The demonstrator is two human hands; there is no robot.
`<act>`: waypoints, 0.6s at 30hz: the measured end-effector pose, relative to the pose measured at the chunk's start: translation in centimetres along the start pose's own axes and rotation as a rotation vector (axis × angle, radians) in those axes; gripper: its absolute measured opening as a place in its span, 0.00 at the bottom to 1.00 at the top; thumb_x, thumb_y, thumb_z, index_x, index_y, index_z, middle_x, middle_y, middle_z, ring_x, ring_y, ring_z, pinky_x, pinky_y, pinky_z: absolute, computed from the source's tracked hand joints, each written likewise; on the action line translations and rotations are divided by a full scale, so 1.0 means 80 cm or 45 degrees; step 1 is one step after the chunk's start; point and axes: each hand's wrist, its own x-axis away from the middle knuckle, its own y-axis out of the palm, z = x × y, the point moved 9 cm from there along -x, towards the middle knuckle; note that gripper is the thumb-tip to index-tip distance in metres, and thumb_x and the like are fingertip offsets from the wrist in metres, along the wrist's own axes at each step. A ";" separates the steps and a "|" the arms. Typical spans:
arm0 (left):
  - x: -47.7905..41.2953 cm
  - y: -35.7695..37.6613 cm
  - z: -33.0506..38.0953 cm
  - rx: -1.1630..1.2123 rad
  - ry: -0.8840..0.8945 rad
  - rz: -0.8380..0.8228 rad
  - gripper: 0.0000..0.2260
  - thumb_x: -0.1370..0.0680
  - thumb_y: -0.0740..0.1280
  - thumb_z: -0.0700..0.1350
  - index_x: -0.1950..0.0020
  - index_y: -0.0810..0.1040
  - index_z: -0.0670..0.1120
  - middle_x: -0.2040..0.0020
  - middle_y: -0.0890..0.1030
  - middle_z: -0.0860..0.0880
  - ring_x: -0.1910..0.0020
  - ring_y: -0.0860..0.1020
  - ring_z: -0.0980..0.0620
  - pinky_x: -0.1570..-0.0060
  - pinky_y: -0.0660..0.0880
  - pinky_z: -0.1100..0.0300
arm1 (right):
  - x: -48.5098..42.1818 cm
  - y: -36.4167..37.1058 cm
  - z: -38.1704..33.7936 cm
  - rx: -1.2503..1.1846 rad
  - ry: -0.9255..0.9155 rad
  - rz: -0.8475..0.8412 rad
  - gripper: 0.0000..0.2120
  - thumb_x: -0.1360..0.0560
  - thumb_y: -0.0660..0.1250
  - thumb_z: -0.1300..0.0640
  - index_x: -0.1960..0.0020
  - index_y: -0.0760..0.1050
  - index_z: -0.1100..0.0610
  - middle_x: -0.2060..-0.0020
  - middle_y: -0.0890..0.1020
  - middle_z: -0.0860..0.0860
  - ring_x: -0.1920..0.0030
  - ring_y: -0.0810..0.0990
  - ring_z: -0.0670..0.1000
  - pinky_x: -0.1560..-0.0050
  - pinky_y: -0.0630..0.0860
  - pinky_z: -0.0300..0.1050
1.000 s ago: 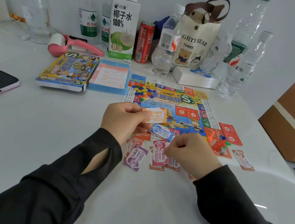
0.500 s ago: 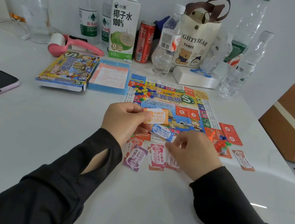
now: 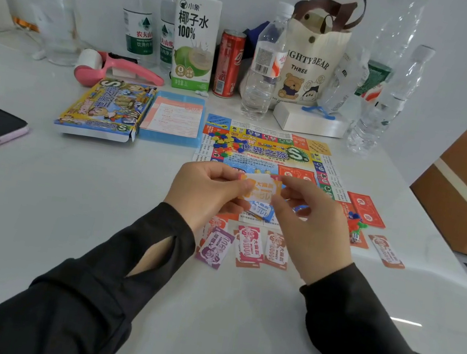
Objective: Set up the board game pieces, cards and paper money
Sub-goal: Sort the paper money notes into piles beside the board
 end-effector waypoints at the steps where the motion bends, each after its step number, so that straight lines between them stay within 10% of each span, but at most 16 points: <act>1: 0.000 0.002 0.001 -0.002 0.009 -0.018 0.04 0.28 0.71 0.40 0.61 0.78 0.46 0.70 0.82 0.51 0.73 0.80 0.55 0.72 0.77 0.66 | -0.001 -0.001 0.005 -0.112 0.068 -0.006 0.11 0.26 0.67 0.58 0.44 0.76 0.51 0.60 0.78 0.43 0.58 0.76 0.42 0.60 0.70 0.25; 8: 0.008 0.012 0.013 -0.011 0.116 -0.089 0.04 0.29 0.72 0.38 0.61 0.78 0.44 0.74 0.80 0.51 0.76 0.78 0.56 0.72 0.77 0.66 | -0.001 -0.006 0.026 -0.452 0.317 -0.001 0.05 0.30 0.72 0.59 0.63 0.77 0.56 0.68 0.81 0.53 0.71 0.76 0.47 0.66 0.76 0.42; 18: 0.016 0.025 0.014 0.321 0.053 -0.257 0.03 0.28 0.68 0.36 0.59 0.79 0.44 0.69 0.82 0.47 0.71 0.81 0.52 0.73 0.77 0.66 | -0.002 0.010 0.045 -0.825 0.454 -0.114 0.07 0.27 0.68 0.64 0.65 0.75 0.59 0.76 0.78 0.50 0.73 0.74 0.49 0.71 0.74 0.42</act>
